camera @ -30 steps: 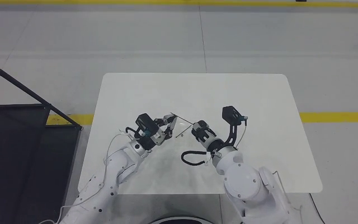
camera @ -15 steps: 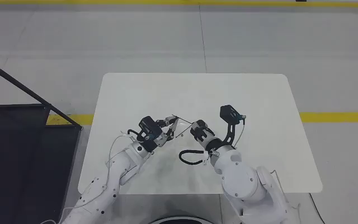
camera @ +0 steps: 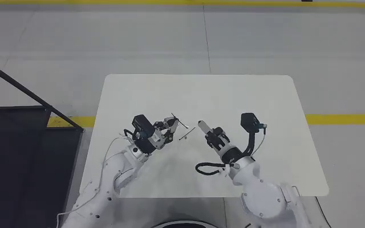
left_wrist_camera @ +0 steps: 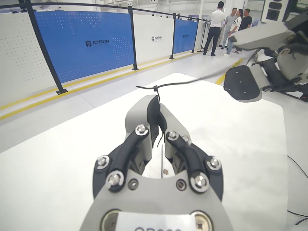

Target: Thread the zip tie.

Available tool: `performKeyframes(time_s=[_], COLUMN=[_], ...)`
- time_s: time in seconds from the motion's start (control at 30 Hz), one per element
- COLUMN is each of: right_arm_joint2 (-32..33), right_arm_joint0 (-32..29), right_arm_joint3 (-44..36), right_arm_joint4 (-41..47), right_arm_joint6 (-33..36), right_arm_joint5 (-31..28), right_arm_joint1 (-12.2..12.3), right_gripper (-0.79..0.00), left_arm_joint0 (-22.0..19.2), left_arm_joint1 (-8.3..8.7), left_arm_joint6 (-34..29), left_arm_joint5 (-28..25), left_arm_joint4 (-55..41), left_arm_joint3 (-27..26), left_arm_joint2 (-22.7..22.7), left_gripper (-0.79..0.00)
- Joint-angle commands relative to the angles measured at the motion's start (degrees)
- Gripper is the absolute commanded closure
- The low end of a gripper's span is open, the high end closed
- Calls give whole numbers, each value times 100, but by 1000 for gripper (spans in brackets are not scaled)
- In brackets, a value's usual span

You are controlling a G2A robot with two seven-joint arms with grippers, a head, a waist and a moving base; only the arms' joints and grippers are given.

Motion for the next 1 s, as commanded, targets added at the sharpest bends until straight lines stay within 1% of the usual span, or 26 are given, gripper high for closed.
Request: performKeyframes(time_s=[0.0,0.1,0.13,0.47,0.5,0.53,0.57,0.6,0.63,0.7,0.83,0.87,0.97], right_arm_joint2=[251,627,728,728,728,702,675,666,634,617,708,801,801], right_arm_joint0=[-401,-989,-1118,-1118,-1118,-1116,-1096,-1054,-996,-946,-934,-955,-955], right_arm_joint3=[-169,-288,-300,-300,-300,-198,-88,-30,31,250,491,554,554], right_arm_joint4=[-84,-82,-83,-83,-83,-20,85,59,46,330,692,737,737], right_arm_joint6=[90,410,468,468,468,386,322,325,289,247,248,281,281], right_arm_joint5=[-462,-1318,-1468,-1468,-1468,-1601,-1743,-1839,-2071,-2548,-3263,-3398,-3398], right_arm_joint1=[62,162,182,182,182,178,171,173,174,170,184,197,197], right_gripper=[-785,-785,-785,-785,-785,-785,-785,-785,-785,-770,-785,-785,-785], left_arm_joint0=[77,166,166,166,185,242,273,280,269,269,224,199,165], left_arm_joint1=[7,12,12,12,9,-13,-31,-40,-48,-70,-107,-114,-118], left_arm_joint6=[-89,-226,-226,-226,-249,-256,-249,-258,-276,-282,-423,-533,-688], left_arm_joint5=[-126,-225,-225,-225,-163,87,89,49,34,43,-185,-252,-353], left_arm_joint4=[-151,-315,-315,-315,-339,-500,-716,-873,-1024,-1255,-1890,-2082,-2248], left_arm_joint3=[-108,-204,-204,-204,-194,-217,-249,-243,-227,-217,-150,-118,-93], left_arm_joint2=[-34,-54,-54,-54,-55,-56,-8,7,-1,28,102,110,123], left_gripper=[0,0,0,0,0,0,0,0,0,0,0,0,0])
